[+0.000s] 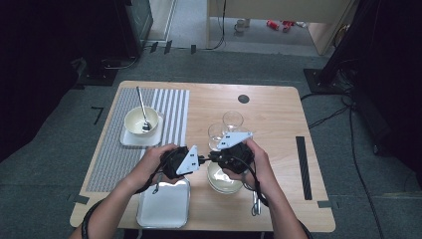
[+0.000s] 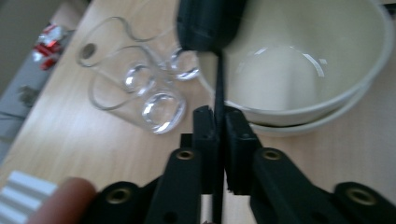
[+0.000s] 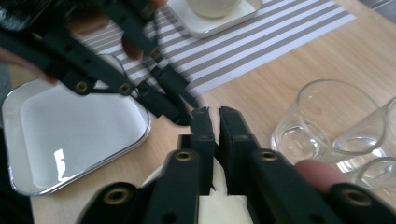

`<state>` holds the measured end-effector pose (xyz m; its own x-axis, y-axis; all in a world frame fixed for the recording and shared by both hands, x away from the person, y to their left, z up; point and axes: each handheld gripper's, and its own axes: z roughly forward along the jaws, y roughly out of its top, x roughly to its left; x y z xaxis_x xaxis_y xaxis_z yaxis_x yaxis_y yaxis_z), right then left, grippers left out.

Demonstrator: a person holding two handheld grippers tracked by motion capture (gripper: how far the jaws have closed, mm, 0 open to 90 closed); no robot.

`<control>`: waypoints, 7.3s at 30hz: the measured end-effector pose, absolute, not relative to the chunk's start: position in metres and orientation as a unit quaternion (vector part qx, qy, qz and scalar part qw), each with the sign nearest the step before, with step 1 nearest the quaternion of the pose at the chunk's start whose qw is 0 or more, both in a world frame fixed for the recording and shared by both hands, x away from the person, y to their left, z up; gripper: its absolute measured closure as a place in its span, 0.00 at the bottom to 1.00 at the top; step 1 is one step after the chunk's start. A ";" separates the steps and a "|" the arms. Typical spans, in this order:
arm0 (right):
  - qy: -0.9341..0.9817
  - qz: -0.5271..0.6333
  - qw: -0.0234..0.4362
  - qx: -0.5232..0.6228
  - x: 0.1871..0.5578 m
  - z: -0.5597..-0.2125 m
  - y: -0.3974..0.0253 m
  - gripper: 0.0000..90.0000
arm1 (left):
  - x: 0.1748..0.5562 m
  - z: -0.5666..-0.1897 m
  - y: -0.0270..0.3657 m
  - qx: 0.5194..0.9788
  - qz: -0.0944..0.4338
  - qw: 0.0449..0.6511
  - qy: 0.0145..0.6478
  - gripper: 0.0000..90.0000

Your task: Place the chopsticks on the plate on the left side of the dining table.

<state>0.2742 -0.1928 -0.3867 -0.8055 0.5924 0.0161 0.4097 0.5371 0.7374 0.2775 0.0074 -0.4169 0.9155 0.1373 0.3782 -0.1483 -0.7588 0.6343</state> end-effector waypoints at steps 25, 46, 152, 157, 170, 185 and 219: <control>0.781 0.461 0.138 0.398 0.275 -0.395 -0.234 0.68 | 0.289 -0.413 0.034 0.917 0.174 0.357 0.039 0.96; 0.736 0.469 0.169 0.457 0.271 -0.401 -0.273 0.56 | 0.296 -0.416 0.054 0.922 0.168 0.345 0.055 0.97; 0.672 0.394 0.177 0.602 0.245 -0.503 -0.375 0.48 | 0.389 -0.479 0.160 0.888 0.168 0.269 0.332 0.95; 0.671 0.394 0.177 0.602 0.245 -0.503 -0.375 0.49 | 0.390 -0.481 0.157 0.887 0.167 0.271 0.334 0.94; 0.667 0.397 0.179 0.604 0.244 -0.501 -0.378 0.49 | 0.389 -0.482 0.153 0.881 0.175 0.280 0.341 0.87; 0.663 0.398 0.182 0.607 0.242 -0.499 -0.381 0.49 | 0.377 -0.477 0.160 0.874 0.182 0.290 0.345 0.80; 0.665 0.378 0.209 0.610 0.239 -0.498 -0.381 0.51 | 0.317 -0.457 0.139 0.864 0.172 0.357 0.311 0.76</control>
